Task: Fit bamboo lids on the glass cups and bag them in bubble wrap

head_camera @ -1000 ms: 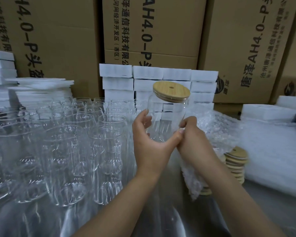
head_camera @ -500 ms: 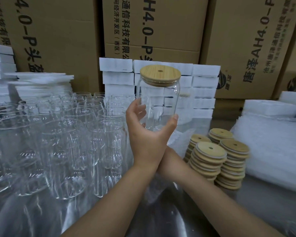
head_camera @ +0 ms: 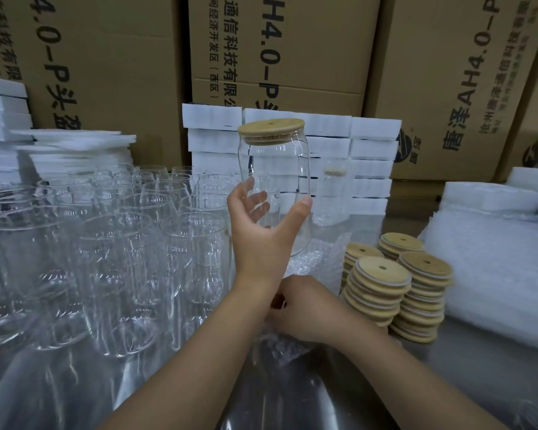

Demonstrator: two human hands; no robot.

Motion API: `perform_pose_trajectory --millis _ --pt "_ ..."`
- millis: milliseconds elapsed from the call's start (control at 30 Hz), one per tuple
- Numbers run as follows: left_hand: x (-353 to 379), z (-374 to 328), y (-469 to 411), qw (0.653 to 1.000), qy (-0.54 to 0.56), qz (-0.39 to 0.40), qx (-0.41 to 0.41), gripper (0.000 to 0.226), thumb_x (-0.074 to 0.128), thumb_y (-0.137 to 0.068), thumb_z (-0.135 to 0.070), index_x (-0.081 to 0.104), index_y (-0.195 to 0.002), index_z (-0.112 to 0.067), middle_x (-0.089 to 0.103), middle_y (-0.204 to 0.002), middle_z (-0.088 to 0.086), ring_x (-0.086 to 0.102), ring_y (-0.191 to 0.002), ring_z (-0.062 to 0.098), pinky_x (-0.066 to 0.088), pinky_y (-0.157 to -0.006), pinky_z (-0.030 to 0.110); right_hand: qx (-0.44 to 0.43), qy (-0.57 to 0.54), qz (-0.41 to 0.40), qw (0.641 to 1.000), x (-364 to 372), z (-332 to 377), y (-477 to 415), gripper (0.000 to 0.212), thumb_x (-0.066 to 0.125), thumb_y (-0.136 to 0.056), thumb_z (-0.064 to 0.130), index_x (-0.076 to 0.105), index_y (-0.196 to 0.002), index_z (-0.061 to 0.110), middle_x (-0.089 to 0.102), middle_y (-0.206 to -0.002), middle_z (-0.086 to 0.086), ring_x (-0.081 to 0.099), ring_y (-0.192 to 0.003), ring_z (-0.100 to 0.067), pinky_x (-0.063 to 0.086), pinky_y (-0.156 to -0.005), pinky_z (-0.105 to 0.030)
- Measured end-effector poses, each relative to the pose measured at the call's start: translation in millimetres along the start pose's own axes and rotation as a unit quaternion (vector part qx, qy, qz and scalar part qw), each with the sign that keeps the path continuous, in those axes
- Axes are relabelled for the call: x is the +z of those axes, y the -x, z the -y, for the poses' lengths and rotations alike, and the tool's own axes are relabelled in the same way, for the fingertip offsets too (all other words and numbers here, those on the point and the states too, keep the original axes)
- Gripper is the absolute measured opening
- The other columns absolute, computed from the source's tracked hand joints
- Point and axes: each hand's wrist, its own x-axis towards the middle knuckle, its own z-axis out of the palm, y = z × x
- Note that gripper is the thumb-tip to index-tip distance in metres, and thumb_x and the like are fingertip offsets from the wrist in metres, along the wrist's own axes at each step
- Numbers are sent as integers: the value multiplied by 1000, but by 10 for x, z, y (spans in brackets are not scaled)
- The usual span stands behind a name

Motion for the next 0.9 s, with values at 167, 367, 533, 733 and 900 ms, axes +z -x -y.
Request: perform_pose_trajectory --millis 167,367,533,733,900 --pt "-7 -30 10 1000 16 10 -17 74 78 -63 -48 41 -127 -36 55 -118 -13 57 -112 3 48 -84 23 94 -68 -67 991 -69 -14 -50 20 45 -90 17 57 -80 4 68 -85 -15 61 -78 -21 43 -62 -31" --pt "-19 -58 14 998 54 18 -29 86 71 -47 -63 44 -125 -38 58 -116 -11 60 -108 2 51 -79 23 121 -89 -120 981 -88 -52 -55 27 45 -84 0 55 -74 22 57 -86 6 57 -89 -14 38 -70 -19" --pt "-3 -40 58 998 52 34 -21 74 71 -49 -62 43 -116 -46 56 -119 -9 58 -114 8 52 -83 24 83 -113 -230 963 -96 -34 -47 8 56 -85 16 58 -78 19 58 -88 -4 54 -76 -12 35 -61 -17" --pt "1 -38 45 998 54 35 -20 80 70 -50 -61 43 -122 -39 56 -119 -6 58 -115 10 50 -98 43 78 -126 -231 962 -174 -23 43 64 51 -80 -4 42 -140 16 34 -116 1 49 -100 -16 28 -75 -6" --pt "1 -40 53 999 31 35 -13 74 70 -50 -62 43 -117 -43 57 -117 -9 60 -110 7 51 -97 44 83 -227 -251 937 -299 -5 67 74 49 -80 -6 34 -147 23 35 -130 3 44 -113 -8 39 -86 -10"
